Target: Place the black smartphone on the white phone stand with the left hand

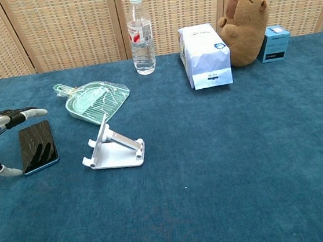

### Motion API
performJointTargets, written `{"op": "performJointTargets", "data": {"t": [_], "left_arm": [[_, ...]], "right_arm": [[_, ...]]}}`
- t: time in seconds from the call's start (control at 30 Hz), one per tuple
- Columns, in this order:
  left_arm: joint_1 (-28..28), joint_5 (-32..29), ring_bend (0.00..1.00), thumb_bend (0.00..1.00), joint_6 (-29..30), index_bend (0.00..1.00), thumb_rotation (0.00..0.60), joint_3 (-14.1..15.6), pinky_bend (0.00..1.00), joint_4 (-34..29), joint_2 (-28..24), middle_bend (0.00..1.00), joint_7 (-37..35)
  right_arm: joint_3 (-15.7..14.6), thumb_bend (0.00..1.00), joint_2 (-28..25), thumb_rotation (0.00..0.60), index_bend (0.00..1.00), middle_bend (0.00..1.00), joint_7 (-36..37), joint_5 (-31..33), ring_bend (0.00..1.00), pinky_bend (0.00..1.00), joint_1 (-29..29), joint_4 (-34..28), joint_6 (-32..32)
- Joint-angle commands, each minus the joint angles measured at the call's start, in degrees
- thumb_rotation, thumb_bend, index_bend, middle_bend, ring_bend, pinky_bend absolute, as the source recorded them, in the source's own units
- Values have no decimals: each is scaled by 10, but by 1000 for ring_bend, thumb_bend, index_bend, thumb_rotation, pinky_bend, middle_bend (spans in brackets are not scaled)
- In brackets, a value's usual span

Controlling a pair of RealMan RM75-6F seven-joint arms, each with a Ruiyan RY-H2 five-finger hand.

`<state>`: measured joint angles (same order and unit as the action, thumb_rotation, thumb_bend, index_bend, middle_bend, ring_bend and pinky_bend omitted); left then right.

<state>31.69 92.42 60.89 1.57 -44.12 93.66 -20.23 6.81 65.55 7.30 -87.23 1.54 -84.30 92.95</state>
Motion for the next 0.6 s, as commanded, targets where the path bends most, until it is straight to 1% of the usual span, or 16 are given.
{"op": "performJointTargets", "data": {"t": [0.03, 0.37, 0.47, 0.6], "left_arm": [[10, -3, 0, 0, -5, 0, 600, -5, 0, -11, 2, 0, 11], [51, -22, 0, 0, -36, 0, 600, -31, 0, -57, 15, 0, 55], [65, -29, 0, 0, -51, 0, 600, -38, 0, -74, 12, 0, 68], [80, -28, 0, 0, -69, 0, 600, -37, 0, -94, -3, 0, 61]], "right_arm": [[0, 75, 0, 600, 0, 0, 1, 1, 0, 0, 0, 0, 0], [1, 78, -1, 600, 0, 0, 6, 5, 0, 0, 1, 2, -5], [2, 78, -1, 600, 0, 0, 7, 7, 0, 0, 2, 3, -7], [2, 78, -1, 600, 0, 0, 7, 9, 0, 0, 2, 4, -10]]}}
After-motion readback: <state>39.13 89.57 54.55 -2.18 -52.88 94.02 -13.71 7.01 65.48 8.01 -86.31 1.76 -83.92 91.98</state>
